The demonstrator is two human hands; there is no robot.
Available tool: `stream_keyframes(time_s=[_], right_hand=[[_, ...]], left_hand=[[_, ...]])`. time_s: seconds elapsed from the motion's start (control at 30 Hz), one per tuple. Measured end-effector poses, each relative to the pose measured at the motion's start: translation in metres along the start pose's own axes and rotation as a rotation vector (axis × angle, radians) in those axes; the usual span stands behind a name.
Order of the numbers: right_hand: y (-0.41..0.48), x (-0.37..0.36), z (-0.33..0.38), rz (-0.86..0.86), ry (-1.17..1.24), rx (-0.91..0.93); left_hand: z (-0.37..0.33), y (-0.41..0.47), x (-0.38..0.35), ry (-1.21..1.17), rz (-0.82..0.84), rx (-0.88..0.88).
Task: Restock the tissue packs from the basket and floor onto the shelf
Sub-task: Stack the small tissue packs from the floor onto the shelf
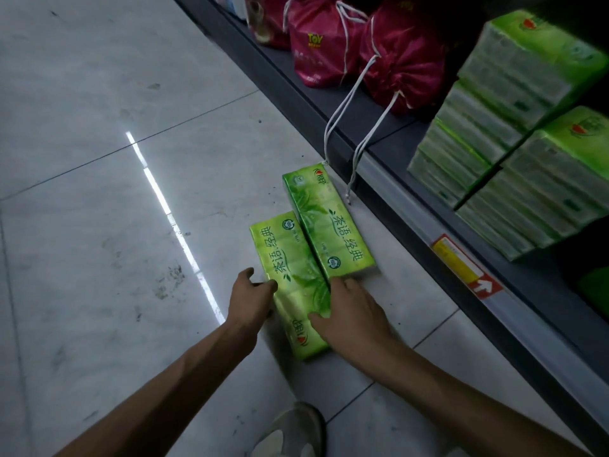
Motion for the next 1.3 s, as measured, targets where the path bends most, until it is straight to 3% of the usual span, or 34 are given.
stream_keyframes(time_s=[0.27,0.6,0.97,1.3], right_hand=[[0.000,-0.023,0.011,-0.014,0.040,-0.036],[0.002,-0.032,-0.012,0.045,0.459,-0.216],[-0.003,-0.027,-0.014,0.095,0.669,-0.300],[-0.004,-0.024,-0.010,0.146,0.821,-0.309]], left_hand=[[0.003,-0.010,-0.006,-0.007,-0.025,0.027],[0.004,-0.018,-0.008,0.048,-0.034,0.000],[0.005,-0.009,0.007,-0.031,0.064,0.197],[-0.003,-0.014,0.016,-0.047,0.091,0.118]])
Point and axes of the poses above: each hand's wrist, its own y-axis towards the middle knuckle, its own x-axis out of the back of the hand, z = x × y, the point moved 4 cm from there along y, towards the middle knuckle, and after that the axes turned 6 degrees about -x, right-handed, at the moved point
